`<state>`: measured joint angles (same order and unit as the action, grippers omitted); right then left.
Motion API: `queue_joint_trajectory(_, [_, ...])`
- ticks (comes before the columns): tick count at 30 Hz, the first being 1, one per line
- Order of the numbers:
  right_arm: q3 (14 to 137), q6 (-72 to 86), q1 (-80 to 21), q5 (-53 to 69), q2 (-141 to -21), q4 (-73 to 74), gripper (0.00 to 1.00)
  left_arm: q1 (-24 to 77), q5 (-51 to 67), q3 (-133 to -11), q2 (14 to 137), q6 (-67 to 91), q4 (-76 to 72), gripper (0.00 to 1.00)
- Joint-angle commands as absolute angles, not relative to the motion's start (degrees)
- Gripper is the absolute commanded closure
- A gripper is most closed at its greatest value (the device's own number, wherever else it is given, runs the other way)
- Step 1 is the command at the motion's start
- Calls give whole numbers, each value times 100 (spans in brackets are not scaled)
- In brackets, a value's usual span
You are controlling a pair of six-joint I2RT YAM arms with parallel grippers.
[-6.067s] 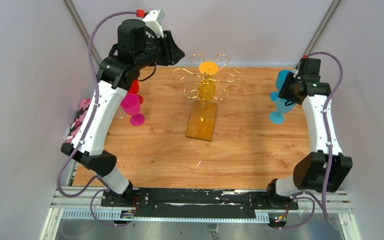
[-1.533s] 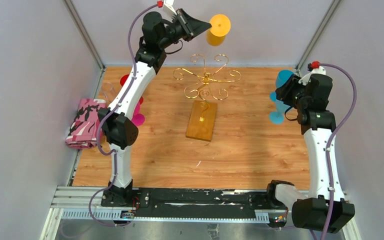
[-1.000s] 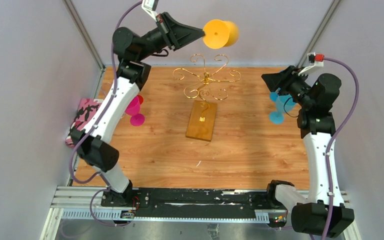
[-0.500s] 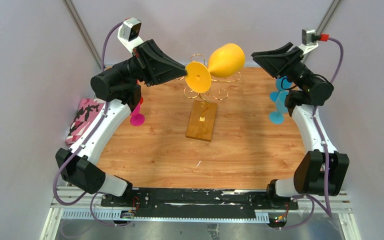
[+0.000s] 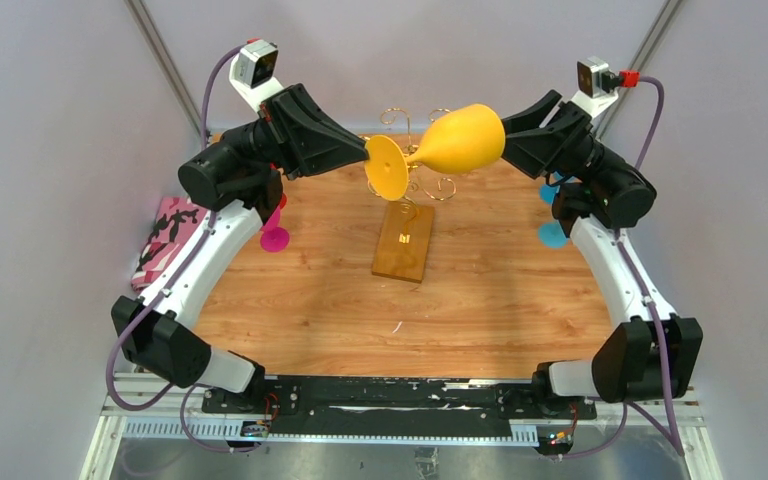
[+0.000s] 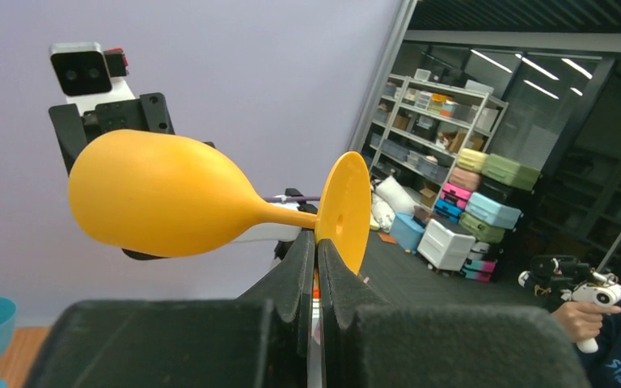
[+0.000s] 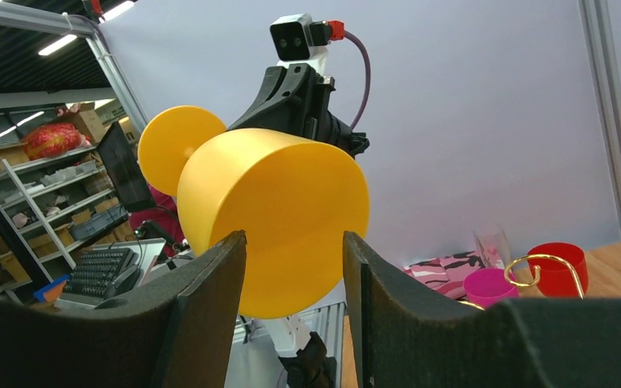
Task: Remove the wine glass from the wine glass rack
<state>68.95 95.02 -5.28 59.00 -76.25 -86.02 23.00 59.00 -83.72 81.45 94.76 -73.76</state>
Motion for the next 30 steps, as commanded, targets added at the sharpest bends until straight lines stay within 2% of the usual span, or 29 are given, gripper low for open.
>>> queue_joint_trajectory(1, [6769,9251,-504,6086,-7298,-8772,48,2312,5995,-8426,7966,9380,-7474,100])
queue_joint_trajectory(5, [6541,8339,-403,6208,-7061,-7759,48,2303,6014,-8480,7837,9209,-7248,100])
queue_joint_trajectory(17, [6391,7420,-226,6250,-6667,-6909,48,2294,5999,-8344,7206,7661,-5390,100])
queue_joint_trajectory(26, [6693,9158,-221,6005,-7220,-9037,48,2294,5976,-8245,7265,7688,-5446,100])
queue_joint_trajectory(30, [6906,9310,-257,5942,-7479,-9141,48,2294,5961,-8225,7391,7990,-5791,100])
